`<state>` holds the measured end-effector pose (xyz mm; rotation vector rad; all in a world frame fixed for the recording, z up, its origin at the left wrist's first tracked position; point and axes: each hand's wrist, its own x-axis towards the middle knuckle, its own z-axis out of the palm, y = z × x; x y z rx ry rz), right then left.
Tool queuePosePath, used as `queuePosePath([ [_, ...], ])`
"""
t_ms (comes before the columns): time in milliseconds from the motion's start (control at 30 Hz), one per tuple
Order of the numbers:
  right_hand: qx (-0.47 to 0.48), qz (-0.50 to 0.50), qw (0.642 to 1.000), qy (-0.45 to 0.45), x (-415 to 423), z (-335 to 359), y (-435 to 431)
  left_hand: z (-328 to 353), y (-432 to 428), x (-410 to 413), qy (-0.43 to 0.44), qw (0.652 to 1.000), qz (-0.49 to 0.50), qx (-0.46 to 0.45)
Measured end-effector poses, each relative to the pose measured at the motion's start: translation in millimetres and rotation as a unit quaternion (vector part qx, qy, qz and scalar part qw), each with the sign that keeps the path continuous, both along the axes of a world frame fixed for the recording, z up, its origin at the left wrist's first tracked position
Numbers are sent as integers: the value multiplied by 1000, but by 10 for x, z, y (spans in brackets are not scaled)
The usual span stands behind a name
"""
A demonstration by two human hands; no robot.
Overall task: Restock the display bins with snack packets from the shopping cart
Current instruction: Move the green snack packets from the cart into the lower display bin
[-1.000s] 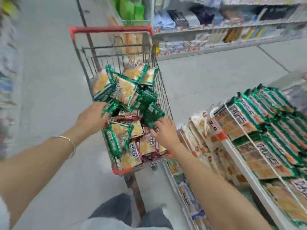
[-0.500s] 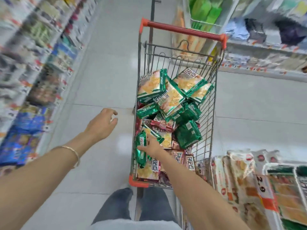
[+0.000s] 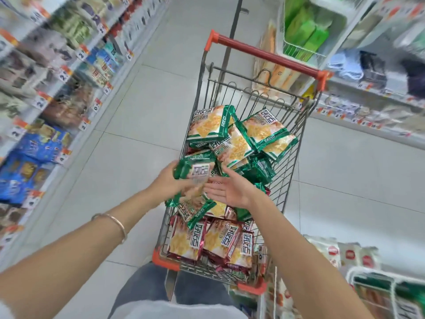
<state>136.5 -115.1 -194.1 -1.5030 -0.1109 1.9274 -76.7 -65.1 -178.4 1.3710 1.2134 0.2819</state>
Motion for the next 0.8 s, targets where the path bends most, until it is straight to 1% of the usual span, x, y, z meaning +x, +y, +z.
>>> queuePosePath([
  [33, -1, -14, 1000, -13, 17, -66, -10, -35, 78, -79, -55, 990, 96, -85],
  [67, -9, -10, 998, -60, 19, -181, -42, -45, 138, -178, -99, 968, 167, -157],
  [100, -31, 11, 990, -138, 2, -343, -80, -34, 170, -278, -131, 946, 210, -208],
  [133, -59, 38, 974, -214, -56, -483, -134, -27, 175, -371, -152, 930, 237, -237],
  [167, -80, 57, 963, -250, -163, -584, -188, -8, 162, -450, -163, 921, 252, -248],
  [200, -89, 76, 960, -255, -287, -715, -237, 12, 141, -520, -168, 917, 262, -251],
  [267, -73, 92, 963, -244, -497, -926, -296, 7, 89, -646, -156, 917, 275, -242],
  [367, -55, 103, 950, -290, -604, -1138, -309, 10, 22, -786, -144, 909, 313, -234],
  [433, -7, 110, 941, -321, -572, -1156, -281, 25, -18, -860, -140, 903, 332, -235],
  [467, 4, 97, 938, -333, -521, -1110, -261, 36, -32, -895, -142, 900, 342, -232],
  [533, -5, 19, 940, -341, -340, -963, -259, 53, -34, -942, -140, 893, 365, -224],
  [567, -11, -31, 953, -302, -224, -836, -286, 50, -20, -961, -145, 889, 374, -220],
  [600, -4, -76, 971, -225, -108, -688, -325, 50, -7, -960, -151, 887, 378, -218],
  [633, 9, -111, 986, -126, 5, -547, -372, 56, 10, -934, -158, 888, 372, -218],
  [667, 15, -154, 988, -30, 87, -388, -434, 75, 27, -886, -167, 891, 361, -221],
  [733, 30, -206, 974, 84, 147, -138, -562, 106, 52, -734, -174, 900, 329, -226],
  [800, 66, -201, 969, 125, 66, 53, -651, 140, 49, -535, -169, 914, 287, -231],
])
